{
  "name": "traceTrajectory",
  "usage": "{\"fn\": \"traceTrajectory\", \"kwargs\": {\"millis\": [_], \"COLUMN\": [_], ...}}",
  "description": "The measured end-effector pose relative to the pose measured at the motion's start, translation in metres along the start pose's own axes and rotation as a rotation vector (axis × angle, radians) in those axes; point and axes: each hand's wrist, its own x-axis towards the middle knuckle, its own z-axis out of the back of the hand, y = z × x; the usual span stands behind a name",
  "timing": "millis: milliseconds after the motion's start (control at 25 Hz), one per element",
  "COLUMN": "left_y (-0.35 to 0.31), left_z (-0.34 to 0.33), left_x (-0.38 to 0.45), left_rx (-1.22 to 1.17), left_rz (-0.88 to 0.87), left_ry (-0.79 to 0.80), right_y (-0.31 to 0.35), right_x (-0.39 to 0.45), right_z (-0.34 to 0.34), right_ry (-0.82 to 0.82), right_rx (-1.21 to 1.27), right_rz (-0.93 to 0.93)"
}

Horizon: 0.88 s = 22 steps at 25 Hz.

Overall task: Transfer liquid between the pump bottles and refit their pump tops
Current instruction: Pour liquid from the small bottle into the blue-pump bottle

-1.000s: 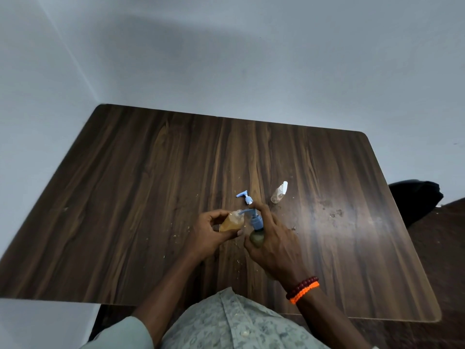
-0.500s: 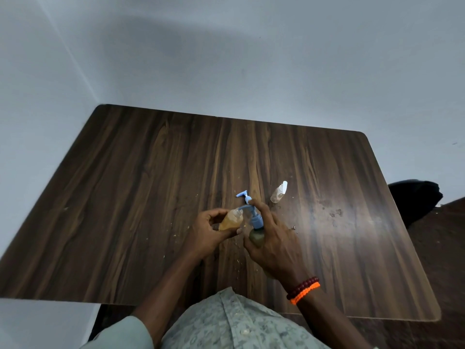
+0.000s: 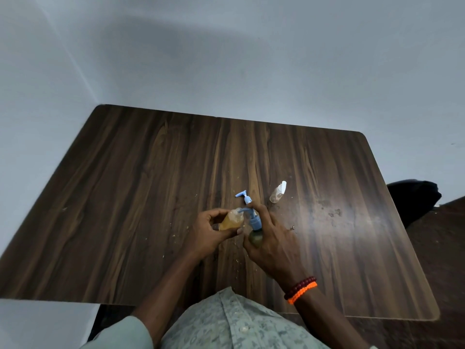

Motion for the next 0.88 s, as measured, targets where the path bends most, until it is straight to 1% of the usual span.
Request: {"fn": "traceTrajectory", "kwargs": {"millis": [120,320,480,680,760,880], "left_y": [0.0000,-0.0033,-0.0020,-0.0042,-0.0055,-0.0021], "left_z": [0.0001,0.0025,0.0006,0.0019,0.0027,0.0025], "left_x": [-0.0016,-0.0002,-0.0010,-0.0003,0.0001,-0.0010], "left_rx": [-0.010,-0.019,-0.015,-0.020,-0.019,-0.016], "left_rz": [0.002,-0.007,-0.005,-0.014,-0.014,-0.003], "left_ry": [0.001,0.001,0.020,0.010,0.010,0.022], "right_y": [-0.0007,0.0000,-0.0010,-0.0022,-0.0021,-0.0038], "right_x": [0.0011,0.0012,0.0025,0.0027,0.0010,0.0025], "right_z": [-0.0003,0.0013,-0.0005,-0.0008,-0.0038,-0.0049], "right_ry": [-0.013,0.001,-0.006,0.028,0.023,-0.017], "right_rx": [0.017,0.015,0.023,0.059,0.059,0.052], "right_rz": [-0.021,0.023,-0.006,0.028,0.041,0.005]}}
